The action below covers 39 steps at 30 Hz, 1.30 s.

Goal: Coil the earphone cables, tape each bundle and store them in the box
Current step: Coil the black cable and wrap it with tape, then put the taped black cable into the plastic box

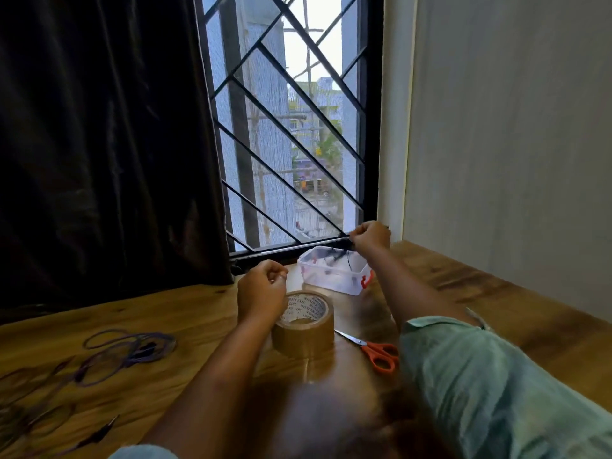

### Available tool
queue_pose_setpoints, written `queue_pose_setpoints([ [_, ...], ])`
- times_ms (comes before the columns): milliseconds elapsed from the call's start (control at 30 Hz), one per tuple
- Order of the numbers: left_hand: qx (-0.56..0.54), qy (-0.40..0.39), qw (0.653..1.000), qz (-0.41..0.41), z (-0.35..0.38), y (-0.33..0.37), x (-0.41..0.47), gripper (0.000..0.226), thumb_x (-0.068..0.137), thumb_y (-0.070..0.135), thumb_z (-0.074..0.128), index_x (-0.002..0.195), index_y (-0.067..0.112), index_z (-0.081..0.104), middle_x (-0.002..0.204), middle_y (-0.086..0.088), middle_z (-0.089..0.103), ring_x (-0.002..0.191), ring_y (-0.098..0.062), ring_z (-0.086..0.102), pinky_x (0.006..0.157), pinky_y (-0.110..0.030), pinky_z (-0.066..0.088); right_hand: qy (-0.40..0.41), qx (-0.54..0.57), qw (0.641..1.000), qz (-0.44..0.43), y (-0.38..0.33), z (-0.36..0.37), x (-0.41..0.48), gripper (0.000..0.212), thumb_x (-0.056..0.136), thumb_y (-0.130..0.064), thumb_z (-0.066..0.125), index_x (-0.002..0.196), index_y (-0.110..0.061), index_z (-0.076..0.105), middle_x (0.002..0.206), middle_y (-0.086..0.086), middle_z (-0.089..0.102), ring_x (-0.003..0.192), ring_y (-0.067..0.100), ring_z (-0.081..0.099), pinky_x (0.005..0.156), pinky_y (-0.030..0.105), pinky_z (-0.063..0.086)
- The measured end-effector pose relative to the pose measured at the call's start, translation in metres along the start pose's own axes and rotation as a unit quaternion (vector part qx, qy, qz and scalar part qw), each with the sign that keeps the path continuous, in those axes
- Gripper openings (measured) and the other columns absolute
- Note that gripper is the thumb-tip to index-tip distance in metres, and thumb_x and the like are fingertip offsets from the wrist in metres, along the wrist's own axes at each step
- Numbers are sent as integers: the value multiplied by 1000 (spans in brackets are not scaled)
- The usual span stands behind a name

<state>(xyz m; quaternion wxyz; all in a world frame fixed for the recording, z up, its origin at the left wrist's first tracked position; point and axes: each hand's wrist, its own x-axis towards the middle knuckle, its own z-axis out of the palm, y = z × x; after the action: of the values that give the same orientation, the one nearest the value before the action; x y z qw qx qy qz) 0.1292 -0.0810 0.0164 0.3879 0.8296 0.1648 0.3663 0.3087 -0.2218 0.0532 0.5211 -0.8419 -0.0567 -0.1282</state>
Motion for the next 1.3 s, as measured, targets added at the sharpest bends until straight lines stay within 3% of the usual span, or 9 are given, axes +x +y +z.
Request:
queue_pose_setpoints([
  [100,-5,-3,1000,-5,-1,-2,-5,10,90,16,60,84,22,64,76,7,61,74,-10,56,56,-19,41,-48,-179,982,-49,11,-1,-6,14,85,-3,62,95,-4,72,98,12,71,93,27,66,76,33,54],
  [233,-16,-2,1000,-19,-4,-6,-12,11,89,16,60,82,23,63,75,5,61,75,-14,58,60,-23,41,-90,-306,944,-81,15,-7,-18,19,84,-5,61,98,-9,73,102,12,71,94,27,66,77,34,56],
  [433,-46,5,998,-42,-16,-4,-28,11,90,15,59,82,22,63,74,5,62,76,-15,60,68,-30,51,-153,-443,874,-132,14,-19,-43,34,94,-38,50,108,-13,68,113,11,67,102,30,61,81,32,45],
  [633,-105,8,990,-92,-21,-4,-47,19,87,11,61,72,24,62,76,1,66,81,-20,64,78,-42,56,-228,-459,849,-129,7,-49,-74,57,92,-59,44,105,-10,70,94,9,65,88,23,57,75,31,40],
  [800,-105,-1,987,-121,-31,1,-70,13,88,14,61,77,21,64,79,1,67,83,-21,63,79,-39,55,-231,-450,846,-166,6,-70,-108,51,93,-50,51,98,-4,72,92,14,69,76,21,53,62,28,38],
  [900,-104,2,986,-130,-43,0,-83,8,88,14,60,84,16,68,80,-1,67,83,-22,63,77,-35,53,-192,-455,853,-169,7,-70,-129,49,94,-47,50,101,-3,69,103,16,69,87,26,62,71,30,43],
  [1000,-92,5,985,-144,-58,-5,-90,11,88,15,60,81,19,66,81,0,67,83,-22,63,77,-36,53,-87,-479,839,-242,-7,-66,-155,49,95,-47,47,113,-4,62,117,16,63,107,29,58,86,35,44],
  [1133,-76,23,986,-146,-84,-16,-96,12,90,15,57,82,20,65,78,3,65,80,-21,63,75,-37,53,-53,-344,885,-309,-55,-44,-192,39,95,-39,50,107,-6,67,112,15,64,107,33,57,83,35,45],
  [1300,19,65,991,-115,-124,-49,-98,13,89,16,57,79,21,63,77,1,65,74,-20,59,68,-36,50,-227,-126,906,-335,-89,15,-257,18,91,-25,58,102,-17,70,101,5,68,89,18,61,76,28,47],
])
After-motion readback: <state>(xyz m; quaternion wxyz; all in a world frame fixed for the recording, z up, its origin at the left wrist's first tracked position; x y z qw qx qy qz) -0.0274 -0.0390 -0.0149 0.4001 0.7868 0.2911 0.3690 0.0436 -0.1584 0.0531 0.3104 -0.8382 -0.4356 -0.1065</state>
